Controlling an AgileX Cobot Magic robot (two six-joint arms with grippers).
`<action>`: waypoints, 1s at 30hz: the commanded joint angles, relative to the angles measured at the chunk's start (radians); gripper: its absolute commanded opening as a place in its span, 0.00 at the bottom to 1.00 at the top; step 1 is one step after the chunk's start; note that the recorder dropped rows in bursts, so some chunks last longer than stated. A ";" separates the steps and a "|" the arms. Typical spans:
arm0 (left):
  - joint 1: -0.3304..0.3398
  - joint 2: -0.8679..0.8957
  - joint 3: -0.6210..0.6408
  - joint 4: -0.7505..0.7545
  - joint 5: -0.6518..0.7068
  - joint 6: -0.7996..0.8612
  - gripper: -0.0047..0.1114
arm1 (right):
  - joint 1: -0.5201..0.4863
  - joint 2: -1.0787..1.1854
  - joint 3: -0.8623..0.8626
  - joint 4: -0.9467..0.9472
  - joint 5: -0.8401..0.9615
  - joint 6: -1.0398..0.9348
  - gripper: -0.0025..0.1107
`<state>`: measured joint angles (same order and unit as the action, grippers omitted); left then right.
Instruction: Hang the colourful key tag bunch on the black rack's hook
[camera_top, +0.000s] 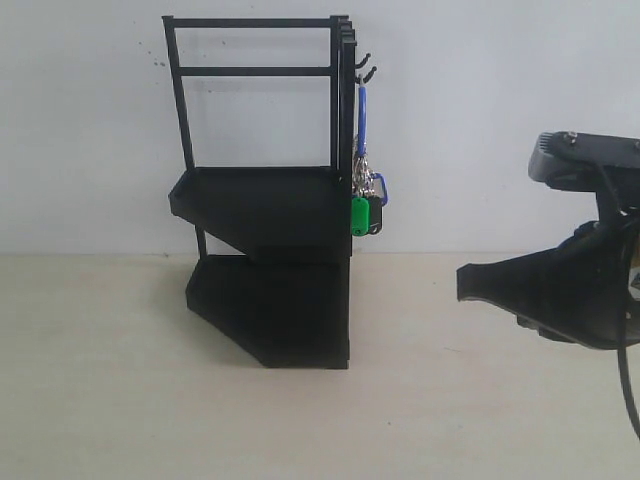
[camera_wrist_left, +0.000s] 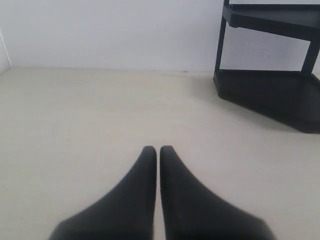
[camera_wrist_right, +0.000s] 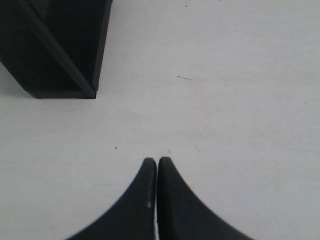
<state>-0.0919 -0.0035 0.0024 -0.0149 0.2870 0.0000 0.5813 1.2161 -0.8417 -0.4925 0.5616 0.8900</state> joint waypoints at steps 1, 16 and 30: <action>0.002 0.004 -0.002 -0.003 -0.002 0.000 0.08 | -0.003 -0.011 0.004 -0.012 0.008 -0.010 0.02; 0.002 0.004 -0.002 -0.003 -0.002 0.000 0.08 | -0.302 -0.261 0.426 -0.039 -0.675 0.013 0.02; 0.002 0.004 -0.002 -0.003 -0.002 0.000 0.08 | -0.571 -0.726 0.779 -0.038 -0.974 0.077 0.02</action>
<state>-0.0919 -0.0035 0.0024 -0.0149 0.2870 0.0000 0.0404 0.5715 -0.1066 -0.5253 -0.3169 0.9491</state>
